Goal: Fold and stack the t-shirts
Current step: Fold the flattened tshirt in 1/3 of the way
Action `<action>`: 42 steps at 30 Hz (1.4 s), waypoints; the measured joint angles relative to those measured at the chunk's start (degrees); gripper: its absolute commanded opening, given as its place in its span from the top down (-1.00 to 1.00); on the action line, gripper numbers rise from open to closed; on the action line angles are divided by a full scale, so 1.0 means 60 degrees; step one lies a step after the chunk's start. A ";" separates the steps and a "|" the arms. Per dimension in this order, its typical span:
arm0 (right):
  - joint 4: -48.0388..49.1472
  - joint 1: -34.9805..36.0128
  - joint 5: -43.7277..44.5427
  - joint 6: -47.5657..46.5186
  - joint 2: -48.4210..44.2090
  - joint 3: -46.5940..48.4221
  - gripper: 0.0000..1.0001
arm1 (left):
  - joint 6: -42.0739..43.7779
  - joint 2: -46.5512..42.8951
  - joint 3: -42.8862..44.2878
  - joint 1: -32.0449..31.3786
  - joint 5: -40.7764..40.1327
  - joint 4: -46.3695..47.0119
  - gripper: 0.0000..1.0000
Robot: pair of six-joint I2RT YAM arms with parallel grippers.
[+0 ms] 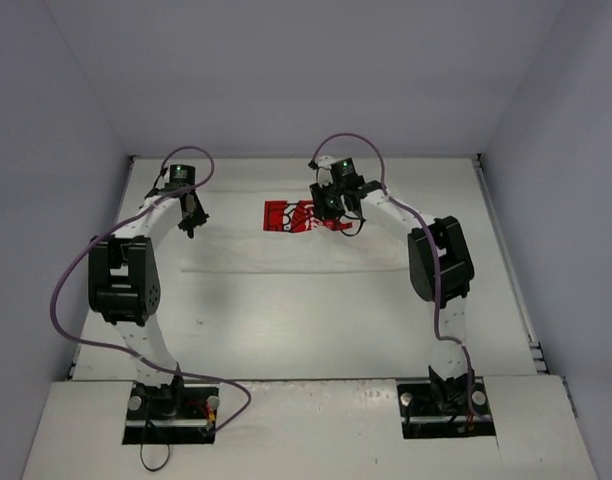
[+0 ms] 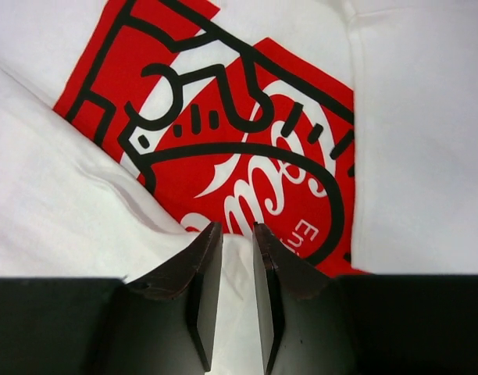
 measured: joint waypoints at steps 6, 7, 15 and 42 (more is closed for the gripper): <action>0.0088 -0.0330 0.0687 0.0424 -0.1678 -0.1179 0.55 | 0.0051 0.1238 0.0104 0.0000 -0.0030 -0.0106 0.79; 0.0091 -0.0459 0.0831 0.0485 -0.1987 -0.1433 0.55 | 0.0067 0.1419 0.0203 0.0000 -0.0044 -0.0109 0.79; 0.0176 -0.1142 0.2508 0.1271 -0.2971 -0.3263 0.41 | 0.0072 0.2124 0.1329 -0.0012 -0.0098 -0.0139 0.11; -0.0882 -0.0977 0.4325 0.5030 -0.6448 -0.8483 -0.21 | -0.0652 -0.2357 -0.4199 -0.0353 -0.0111 -0.1465 -0.16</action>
